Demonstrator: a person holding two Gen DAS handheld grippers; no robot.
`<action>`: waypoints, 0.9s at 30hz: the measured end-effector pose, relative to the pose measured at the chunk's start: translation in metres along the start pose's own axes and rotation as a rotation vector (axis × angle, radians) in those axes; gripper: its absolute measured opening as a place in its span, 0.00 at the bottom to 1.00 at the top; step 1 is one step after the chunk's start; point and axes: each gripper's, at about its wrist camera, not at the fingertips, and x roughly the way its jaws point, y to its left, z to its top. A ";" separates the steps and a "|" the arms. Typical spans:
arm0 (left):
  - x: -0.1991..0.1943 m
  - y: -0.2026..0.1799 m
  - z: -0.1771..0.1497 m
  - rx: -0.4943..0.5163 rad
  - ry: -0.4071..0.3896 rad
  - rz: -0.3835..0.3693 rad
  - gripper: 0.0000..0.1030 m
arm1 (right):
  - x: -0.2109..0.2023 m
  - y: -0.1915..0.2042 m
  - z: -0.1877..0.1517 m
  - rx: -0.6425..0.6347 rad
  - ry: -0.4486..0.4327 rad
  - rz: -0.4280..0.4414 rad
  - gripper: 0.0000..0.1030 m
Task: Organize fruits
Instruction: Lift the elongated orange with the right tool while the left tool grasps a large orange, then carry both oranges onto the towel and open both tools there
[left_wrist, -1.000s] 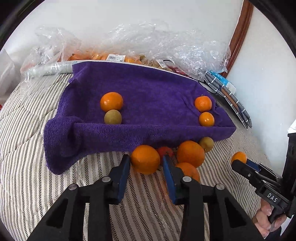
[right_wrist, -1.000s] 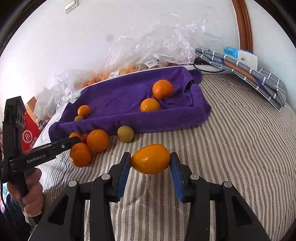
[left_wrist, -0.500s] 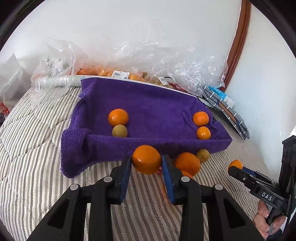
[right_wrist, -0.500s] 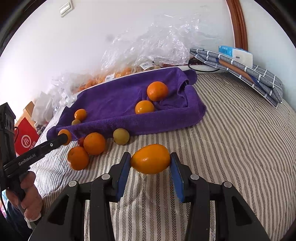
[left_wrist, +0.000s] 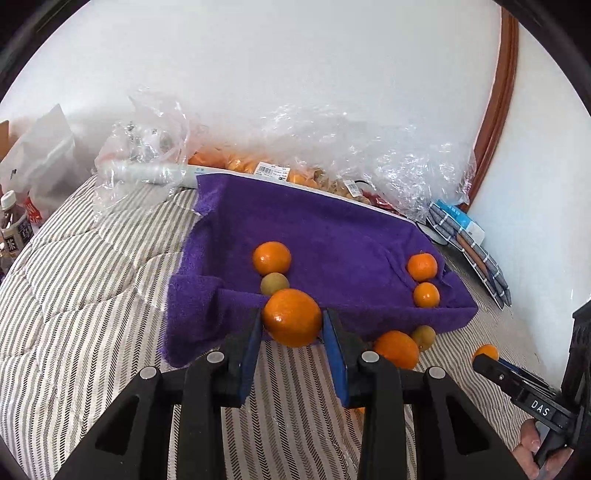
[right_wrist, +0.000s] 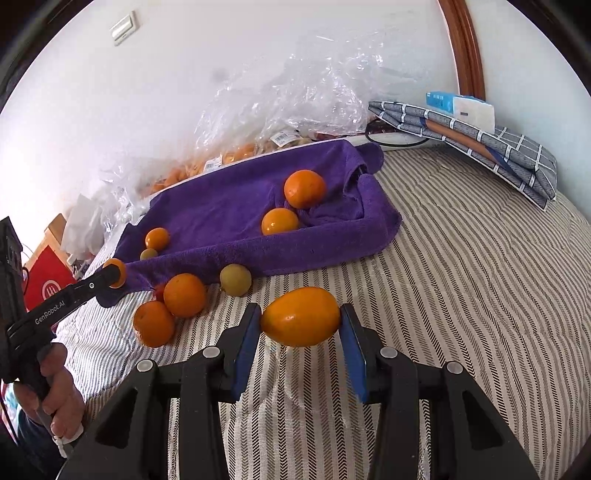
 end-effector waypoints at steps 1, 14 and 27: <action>0.000 0.003 0.001 -0.013 -0.005 0.005 0.31 | 0.001 -0.002 0.001 0.007 0.003 0.007 0.42; -0.005 0.027 0.009 -0.117 -0.037 0.033 0.31 | -0.012 0.014 0.019 -0.034 -0.045 0.024 0.42; 0.000 0.030 0.011 -0.125 -0.040 0.047 0.31 | 0.026 0.011 0.071 -0.105 -0.086 -0.028 0.42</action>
